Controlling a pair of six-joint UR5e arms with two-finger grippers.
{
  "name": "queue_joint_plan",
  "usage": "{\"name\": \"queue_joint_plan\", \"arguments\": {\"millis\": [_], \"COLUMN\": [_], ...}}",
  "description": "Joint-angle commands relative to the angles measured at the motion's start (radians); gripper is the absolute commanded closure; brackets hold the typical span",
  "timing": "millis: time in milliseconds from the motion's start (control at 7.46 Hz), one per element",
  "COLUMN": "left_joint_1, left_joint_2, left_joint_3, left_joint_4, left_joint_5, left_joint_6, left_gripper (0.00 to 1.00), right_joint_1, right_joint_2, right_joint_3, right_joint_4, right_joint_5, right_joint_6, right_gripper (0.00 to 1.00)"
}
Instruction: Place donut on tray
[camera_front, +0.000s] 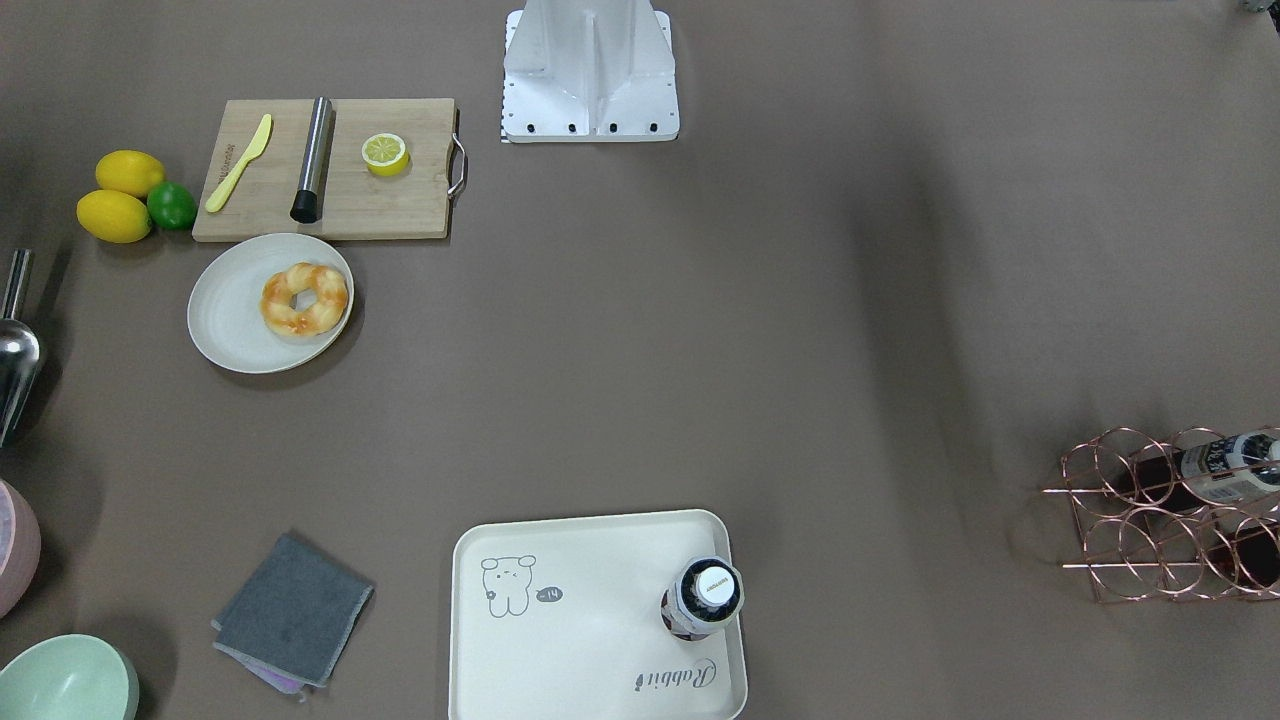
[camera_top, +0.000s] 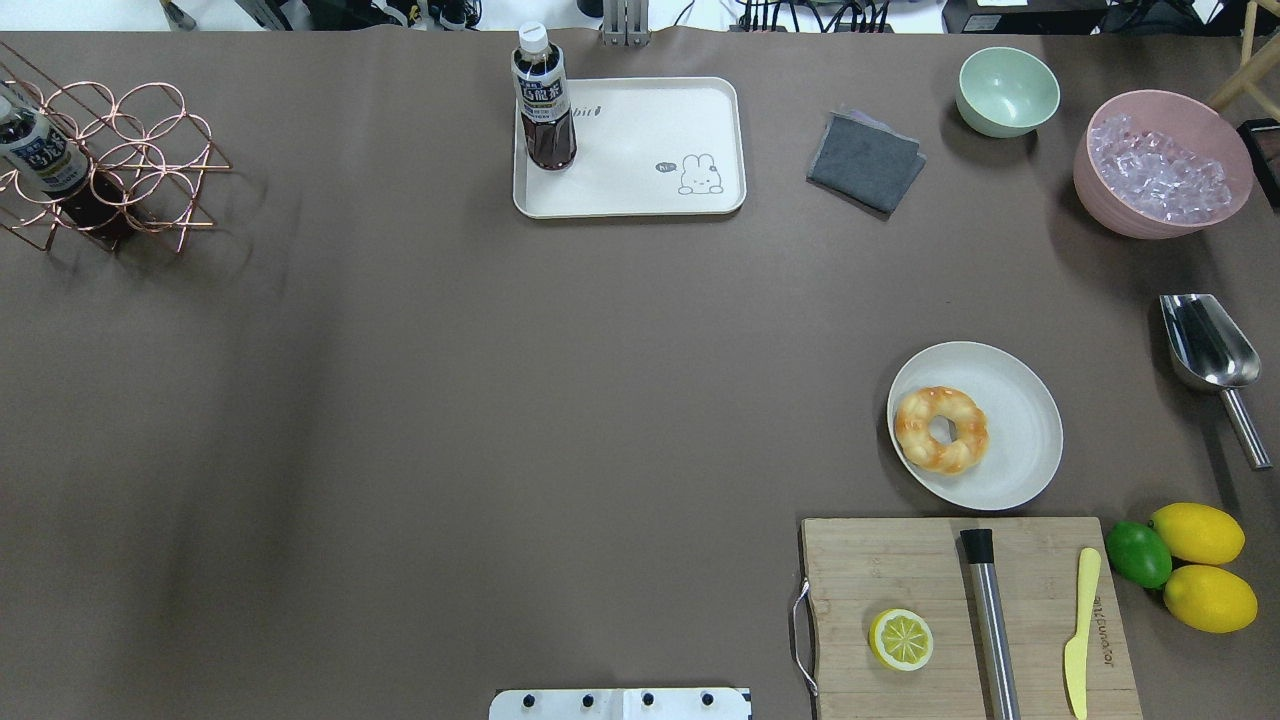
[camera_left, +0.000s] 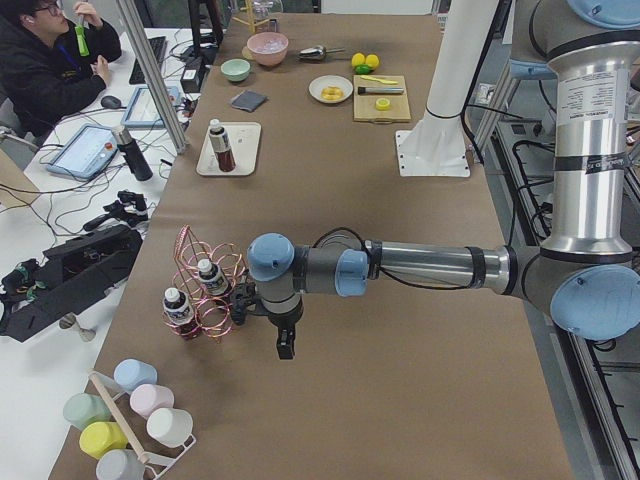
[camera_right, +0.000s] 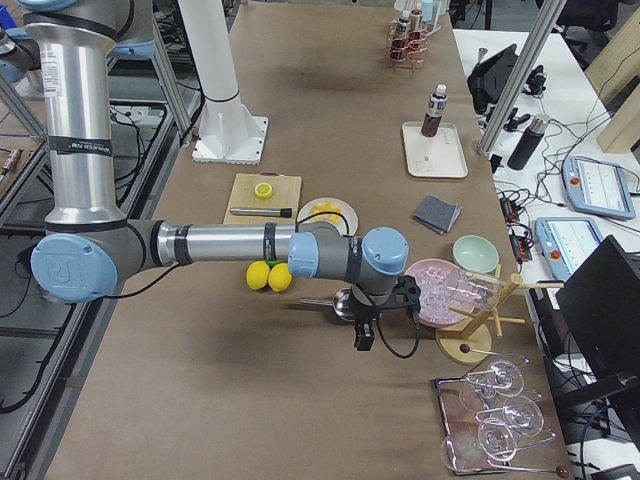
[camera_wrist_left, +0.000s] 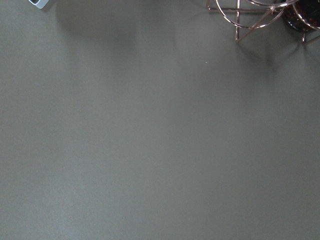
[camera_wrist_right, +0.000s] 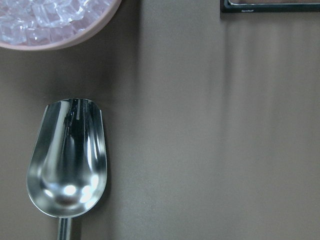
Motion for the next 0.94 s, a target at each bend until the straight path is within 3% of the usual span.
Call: {"name": "queue_joint_plan", "arguments": {"millis": [0, 536, 804], "left_joint_1": [0.0, 0.0, 0.0], "left_joint_2": [-0.001, -0.001, 0.001], "left_joint_3": [0.0, 0.0, 0.0], "left_joint_4": [0.0, 0.0, 0.0], "left_joint_5": [0.0, 0.0, 0.0], "left_joint_6": [0.0, 0.0, 0.0], "left_gripper": [0.02, 0.02, 0.02], "right_joint_1": [0.0, 0.0, -0.032], "right_joint_2": [0.003, 0.012, 0.016], "right_joint_3": [0.001, 0.018, 0.094], "right_joint_4": [0.003, 0.003, 0.005], "right_joint_5": [-0.001, 0.046, 0.115], "right_joint_6": [-0.001, 0.003, 0.121], "right_gripper": [0.0, 0.0, 0.0]}}
